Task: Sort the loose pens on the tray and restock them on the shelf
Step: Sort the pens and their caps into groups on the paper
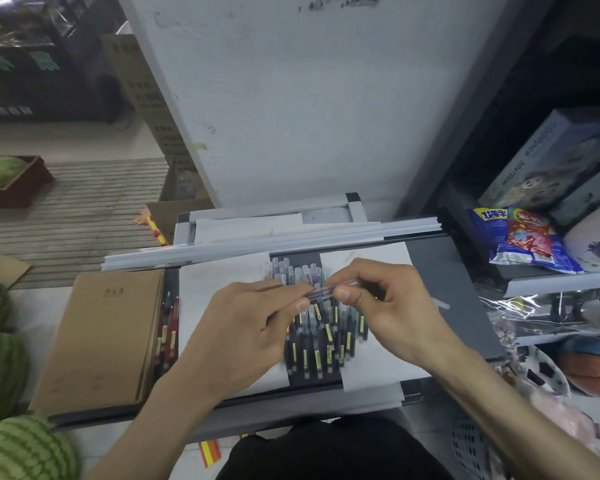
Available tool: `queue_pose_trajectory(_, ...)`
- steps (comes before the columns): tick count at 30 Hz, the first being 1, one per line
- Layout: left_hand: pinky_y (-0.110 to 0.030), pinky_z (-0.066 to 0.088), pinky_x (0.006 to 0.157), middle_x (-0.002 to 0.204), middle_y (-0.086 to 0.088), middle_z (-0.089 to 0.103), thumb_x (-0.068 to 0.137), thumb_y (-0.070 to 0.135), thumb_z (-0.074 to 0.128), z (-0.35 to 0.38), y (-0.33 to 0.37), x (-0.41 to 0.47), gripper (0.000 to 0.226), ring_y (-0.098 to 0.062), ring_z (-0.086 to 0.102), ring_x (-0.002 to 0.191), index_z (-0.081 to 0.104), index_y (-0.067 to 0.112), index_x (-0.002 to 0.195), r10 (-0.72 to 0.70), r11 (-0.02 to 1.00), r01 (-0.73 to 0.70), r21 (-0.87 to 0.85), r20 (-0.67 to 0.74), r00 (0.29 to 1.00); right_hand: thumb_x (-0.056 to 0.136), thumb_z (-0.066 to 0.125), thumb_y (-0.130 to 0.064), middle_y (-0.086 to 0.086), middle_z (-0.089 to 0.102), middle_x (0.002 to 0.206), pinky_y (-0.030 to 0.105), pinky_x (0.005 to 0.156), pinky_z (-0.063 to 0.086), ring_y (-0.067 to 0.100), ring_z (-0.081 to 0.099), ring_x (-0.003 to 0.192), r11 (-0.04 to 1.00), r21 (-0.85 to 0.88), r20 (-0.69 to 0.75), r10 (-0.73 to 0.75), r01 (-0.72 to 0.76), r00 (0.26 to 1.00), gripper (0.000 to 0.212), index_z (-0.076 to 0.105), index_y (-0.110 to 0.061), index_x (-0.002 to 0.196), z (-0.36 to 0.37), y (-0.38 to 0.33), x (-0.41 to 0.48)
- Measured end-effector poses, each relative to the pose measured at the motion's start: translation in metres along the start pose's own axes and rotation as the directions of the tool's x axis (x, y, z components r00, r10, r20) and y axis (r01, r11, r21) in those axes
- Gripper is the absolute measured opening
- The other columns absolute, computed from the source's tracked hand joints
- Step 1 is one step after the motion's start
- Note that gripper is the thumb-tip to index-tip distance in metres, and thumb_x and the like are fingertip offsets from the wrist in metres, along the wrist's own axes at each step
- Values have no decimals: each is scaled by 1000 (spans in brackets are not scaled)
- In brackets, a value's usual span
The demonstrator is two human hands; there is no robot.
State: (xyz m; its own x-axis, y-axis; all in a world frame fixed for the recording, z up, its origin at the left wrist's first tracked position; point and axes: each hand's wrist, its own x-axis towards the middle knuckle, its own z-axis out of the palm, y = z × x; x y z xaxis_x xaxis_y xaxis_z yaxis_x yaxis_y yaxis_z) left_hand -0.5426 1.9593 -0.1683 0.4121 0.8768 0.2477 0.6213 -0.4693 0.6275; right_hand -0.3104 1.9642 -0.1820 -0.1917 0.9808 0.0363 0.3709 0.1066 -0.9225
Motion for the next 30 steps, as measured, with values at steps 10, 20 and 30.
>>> queue_pose_trajectory(10, -36, 44, 53, 66, 4, 60, 105, 31, 55, 25, -11, -6, 24, -15, 49, 55, 75, 19, 100, -65, 992, 68, -109, 30, 997, 96, 69, -12, 2, 62, 62, 26, 55, 41, 12, 51, 56, 986, 132, 15, 104, -105, 994, 16, 78, -20, 86, 11, 13, -2)
queue_pose_trajectory(20, -34, 56, 64, 78, 14, 73, 103, 34, 62, 58, -12, 2, 20, -16, 66, 60, 73, 37, 120, -333, 876, 352, -328, 117, 936, 92, 75, -15, 20, 76, 92, 44, 83, 57, 31, 71, 84, 824, 487, 29, 315, -288, 949, 11, 77, -10, 102, 34, 40, 2)
queue_pose_trajectory(30, -28, 50, 83, 99, -2, 79, 95, 14, 66, 50, -148, -50, 20, -14, 67, 80, 77, 18, 111, -711, 683, 727, 68, -167, 683, 94, 76, -31, 0, 77, 72, 33, 65, 54, 18, 75, 64, 872, -63, -94, 479, -485, 873, 24, 75, -13, 78, -11, 106, 23)
